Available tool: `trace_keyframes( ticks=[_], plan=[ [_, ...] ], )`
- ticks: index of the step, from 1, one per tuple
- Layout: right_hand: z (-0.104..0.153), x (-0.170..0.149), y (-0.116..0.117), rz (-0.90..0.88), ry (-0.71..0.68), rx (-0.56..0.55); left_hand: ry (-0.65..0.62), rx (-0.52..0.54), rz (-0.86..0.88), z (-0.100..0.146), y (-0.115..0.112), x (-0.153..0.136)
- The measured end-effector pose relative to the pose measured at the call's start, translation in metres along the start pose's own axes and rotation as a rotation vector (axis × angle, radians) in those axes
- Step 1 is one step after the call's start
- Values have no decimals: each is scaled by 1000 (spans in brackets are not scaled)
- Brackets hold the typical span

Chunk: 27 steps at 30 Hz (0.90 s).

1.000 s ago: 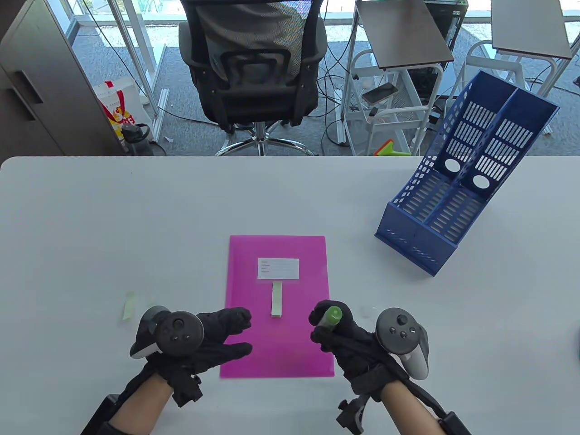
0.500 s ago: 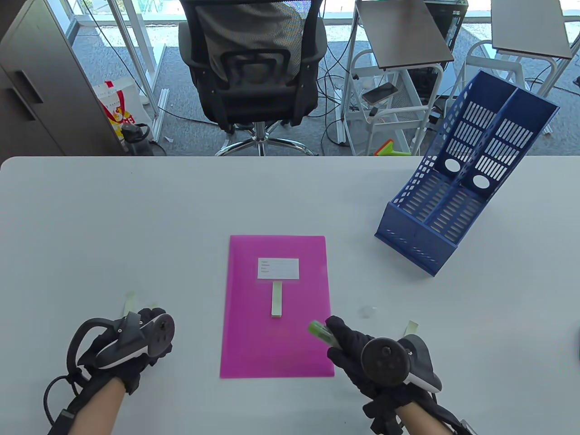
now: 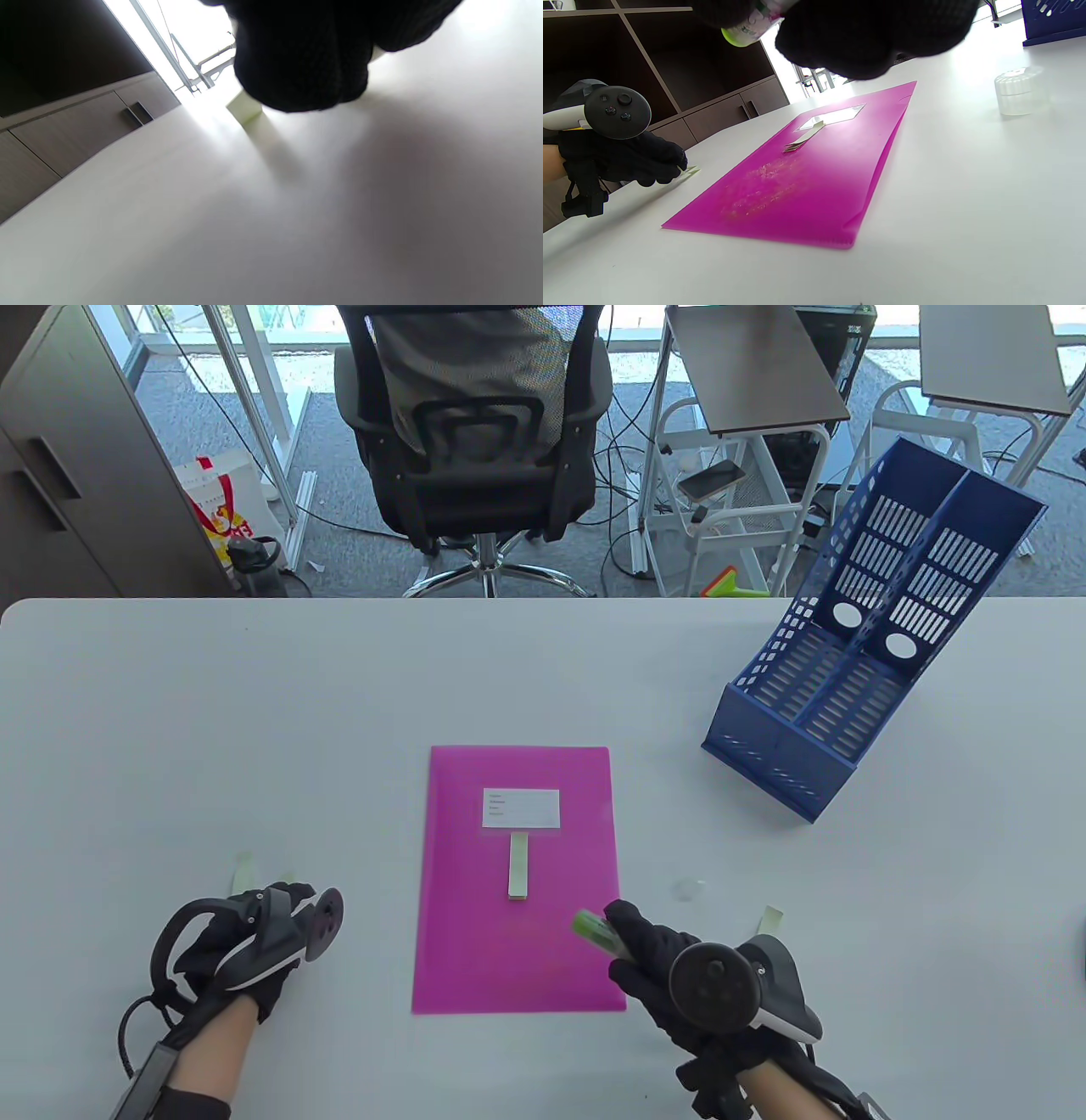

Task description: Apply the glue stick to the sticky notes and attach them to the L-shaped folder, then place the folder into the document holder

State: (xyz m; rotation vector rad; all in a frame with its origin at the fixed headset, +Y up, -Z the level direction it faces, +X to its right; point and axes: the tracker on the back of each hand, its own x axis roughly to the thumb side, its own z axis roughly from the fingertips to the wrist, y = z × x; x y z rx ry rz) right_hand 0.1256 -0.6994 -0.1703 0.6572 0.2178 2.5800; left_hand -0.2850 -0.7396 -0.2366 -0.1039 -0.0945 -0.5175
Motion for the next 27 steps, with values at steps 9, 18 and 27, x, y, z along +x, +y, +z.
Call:
trace_keyframes(
  ticks=[9,18,27],
  plan=[
    [-1,-1,0,3,2,3,-273,239,328,32,59,32],
    [-1,-2,0,11,22,17,-668,-61,570,18,81,101],
    [-4,-5,7,23,53,80,-408,-167,432,-30,65,120]
  ],
)
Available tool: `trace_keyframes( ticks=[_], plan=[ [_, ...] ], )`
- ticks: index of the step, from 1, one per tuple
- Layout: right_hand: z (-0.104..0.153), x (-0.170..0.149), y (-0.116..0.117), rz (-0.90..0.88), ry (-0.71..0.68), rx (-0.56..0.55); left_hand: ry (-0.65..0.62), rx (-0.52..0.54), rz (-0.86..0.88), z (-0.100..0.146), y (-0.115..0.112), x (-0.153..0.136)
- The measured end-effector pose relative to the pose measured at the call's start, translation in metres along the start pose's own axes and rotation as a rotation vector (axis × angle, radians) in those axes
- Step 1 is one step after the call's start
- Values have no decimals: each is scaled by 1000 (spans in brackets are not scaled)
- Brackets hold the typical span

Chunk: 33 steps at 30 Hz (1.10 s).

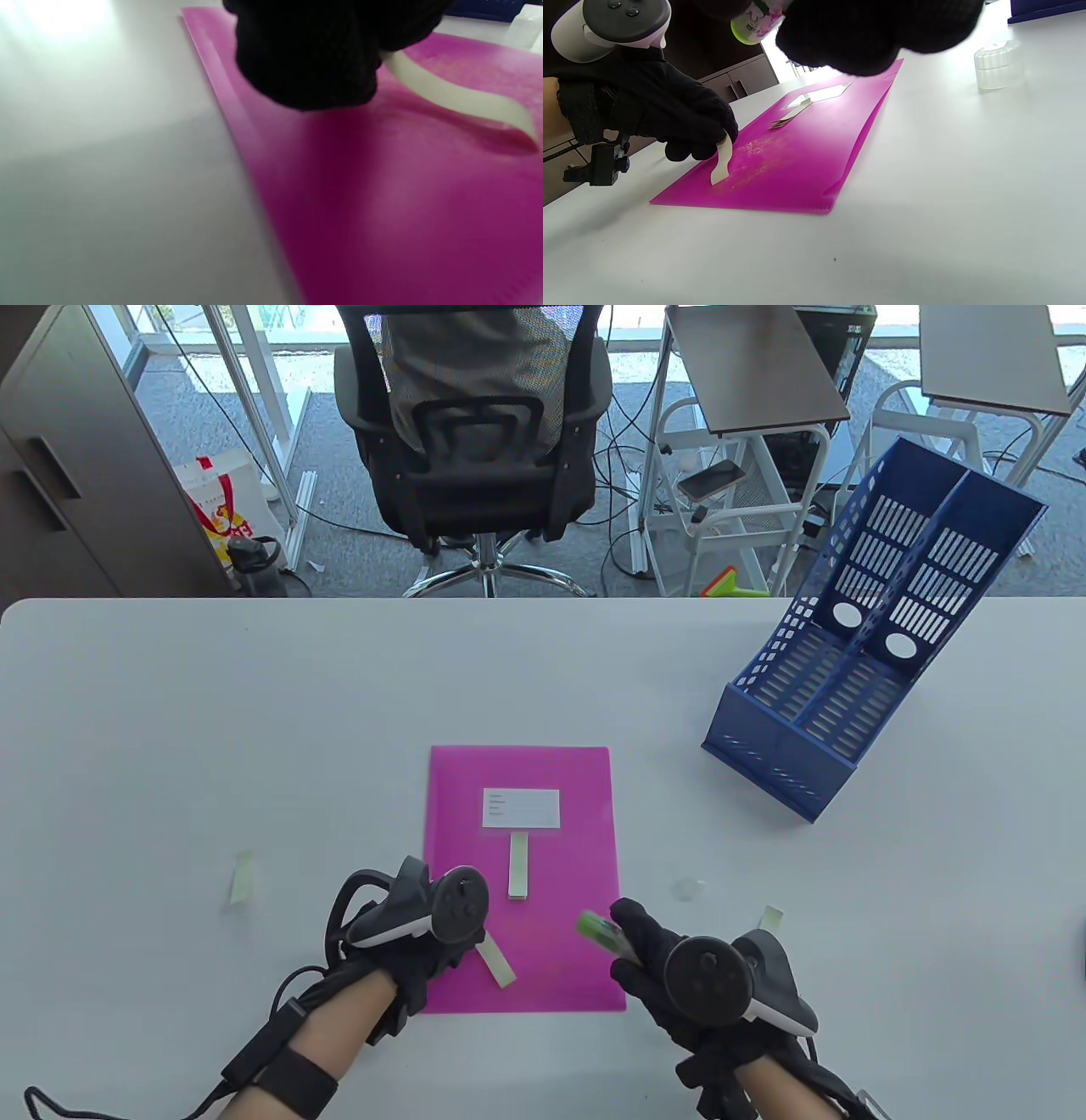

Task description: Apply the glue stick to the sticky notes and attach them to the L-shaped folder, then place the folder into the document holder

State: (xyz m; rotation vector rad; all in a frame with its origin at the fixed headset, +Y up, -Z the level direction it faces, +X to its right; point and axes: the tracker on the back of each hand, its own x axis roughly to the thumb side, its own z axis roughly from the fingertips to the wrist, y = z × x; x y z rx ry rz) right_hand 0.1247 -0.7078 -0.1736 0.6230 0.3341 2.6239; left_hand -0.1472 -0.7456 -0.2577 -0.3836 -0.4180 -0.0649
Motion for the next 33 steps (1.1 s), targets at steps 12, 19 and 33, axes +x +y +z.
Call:
trace_keyframes(
  ticks=[12,19,33],
  plan=[
    [-4,11,-2,201,-64,-49,27,-75,98,-18,-10,-7],
    [-48,62,10,237,-160,-6,29,-80,180,-19,-13,-14],
    [-121,109,39,488,-177,162,-6,-108,256,-18,-15,-20]
  ],
)
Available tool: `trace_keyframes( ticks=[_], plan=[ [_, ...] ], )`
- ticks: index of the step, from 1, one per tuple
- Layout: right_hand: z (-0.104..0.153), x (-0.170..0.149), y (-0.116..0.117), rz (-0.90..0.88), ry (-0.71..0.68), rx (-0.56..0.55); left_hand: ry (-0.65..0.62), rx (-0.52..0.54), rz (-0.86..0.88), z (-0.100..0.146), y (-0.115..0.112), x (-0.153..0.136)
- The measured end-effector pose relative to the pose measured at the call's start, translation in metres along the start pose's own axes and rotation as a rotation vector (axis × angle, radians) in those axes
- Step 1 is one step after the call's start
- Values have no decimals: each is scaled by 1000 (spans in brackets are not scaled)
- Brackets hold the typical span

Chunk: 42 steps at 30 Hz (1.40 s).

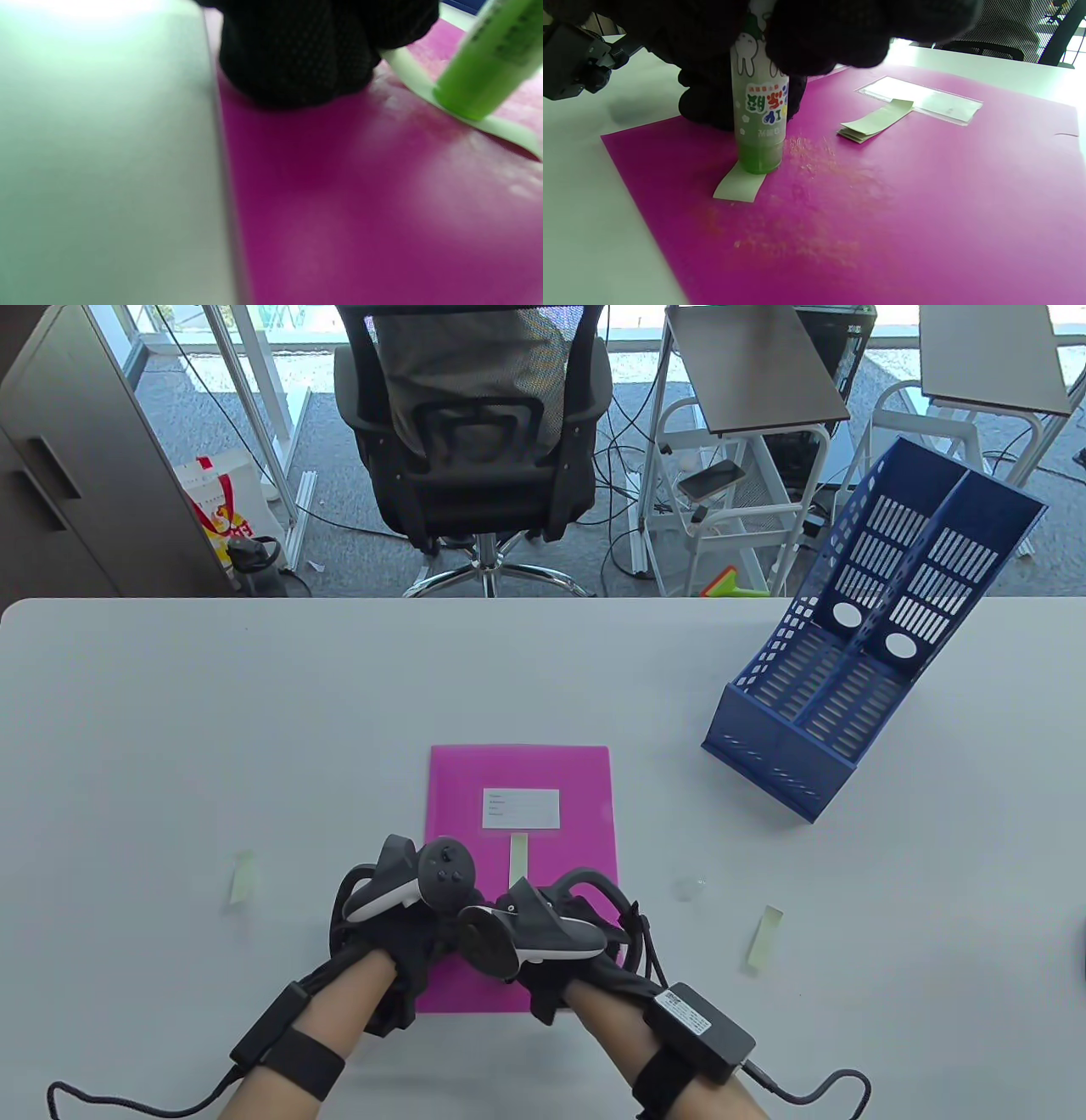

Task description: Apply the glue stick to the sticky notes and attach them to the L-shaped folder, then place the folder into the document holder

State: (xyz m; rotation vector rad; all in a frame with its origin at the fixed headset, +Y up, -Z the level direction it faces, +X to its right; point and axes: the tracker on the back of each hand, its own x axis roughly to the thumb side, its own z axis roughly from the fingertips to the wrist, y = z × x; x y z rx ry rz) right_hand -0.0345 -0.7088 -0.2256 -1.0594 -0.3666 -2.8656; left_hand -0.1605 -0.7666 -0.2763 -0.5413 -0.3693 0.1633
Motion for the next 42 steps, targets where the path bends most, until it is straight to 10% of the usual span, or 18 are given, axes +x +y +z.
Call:
trace_keyframes(
  ticks=[42],
  plan=[
    [0,8,3,51,-54,18,-35,-71,259,-5,-6,-26]
  ],
)
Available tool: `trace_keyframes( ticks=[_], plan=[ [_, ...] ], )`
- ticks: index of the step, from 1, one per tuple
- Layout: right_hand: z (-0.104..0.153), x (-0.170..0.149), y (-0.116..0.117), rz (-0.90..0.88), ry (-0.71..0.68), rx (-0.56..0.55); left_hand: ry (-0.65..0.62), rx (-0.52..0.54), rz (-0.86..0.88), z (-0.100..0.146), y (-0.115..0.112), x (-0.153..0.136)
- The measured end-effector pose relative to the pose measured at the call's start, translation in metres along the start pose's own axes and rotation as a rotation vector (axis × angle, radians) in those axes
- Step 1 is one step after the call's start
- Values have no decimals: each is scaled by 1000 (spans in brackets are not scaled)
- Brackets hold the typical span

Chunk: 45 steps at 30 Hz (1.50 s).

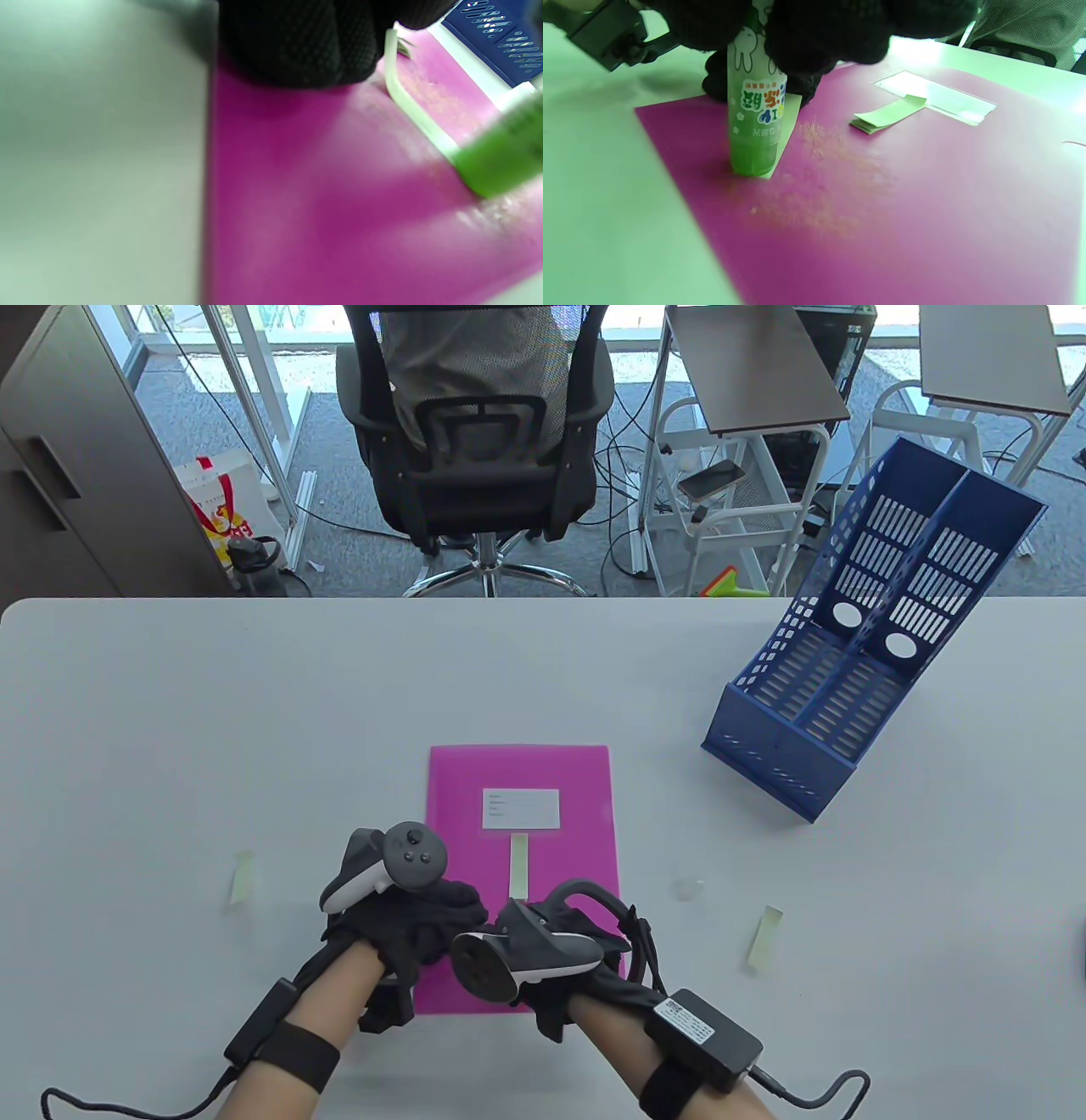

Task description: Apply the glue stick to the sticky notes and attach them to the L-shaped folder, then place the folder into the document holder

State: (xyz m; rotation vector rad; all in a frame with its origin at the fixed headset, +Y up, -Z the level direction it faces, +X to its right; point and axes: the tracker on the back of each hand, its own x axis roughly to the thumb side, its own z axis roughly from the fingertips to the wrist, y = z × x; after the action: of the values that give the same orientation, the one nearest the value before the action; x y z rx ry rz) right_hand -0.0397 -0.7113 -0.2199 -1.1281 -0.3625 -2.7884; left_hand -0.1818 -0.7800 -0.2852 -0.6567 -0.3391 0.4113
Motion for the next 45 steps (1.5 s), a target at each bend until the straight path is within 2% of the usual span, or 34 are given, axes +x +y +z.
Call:
trace_keyframes(
  ticks=[4,10,12,15,17,23,26,28,30,34,36,45],
  plan=[
    [-18,-3,-4,-13,16,-34,17,28,2,1,-1,-3],
    [11,4,-1,34,-44,113,16,18,32,-1,-1,-5],
    [9,2,0,33,-45,62,13,21,11,0,-1,-3],
    [-9,-2,0,16,-9,-57,13,27,-8,0,-1,-2],
    [-12,-4,0,21,-3,-67,14,31,-7,1,-2,-2],
    [23,-2,6,51,-56,2,10,21,6,-1,-1,-2],
    [17,-2,5,32,-47,-11,10,26,-11,-1,-1,-1],
    [7,0,4,58,-48,-64,10,29,-18,0,-2,0],
    [5,2,4,63,-49,-57,10,30,-16,0,-2,-1],
    [26,-3,8,21,-72,4,8,25,-12,0,-1,0],
    [29,-6,9,17,-62,9,8,21,-15,-1,-1,0],
    [-4,-3,3,42,-37,-92,6,21,-15,0,-2,0]
  ],
)
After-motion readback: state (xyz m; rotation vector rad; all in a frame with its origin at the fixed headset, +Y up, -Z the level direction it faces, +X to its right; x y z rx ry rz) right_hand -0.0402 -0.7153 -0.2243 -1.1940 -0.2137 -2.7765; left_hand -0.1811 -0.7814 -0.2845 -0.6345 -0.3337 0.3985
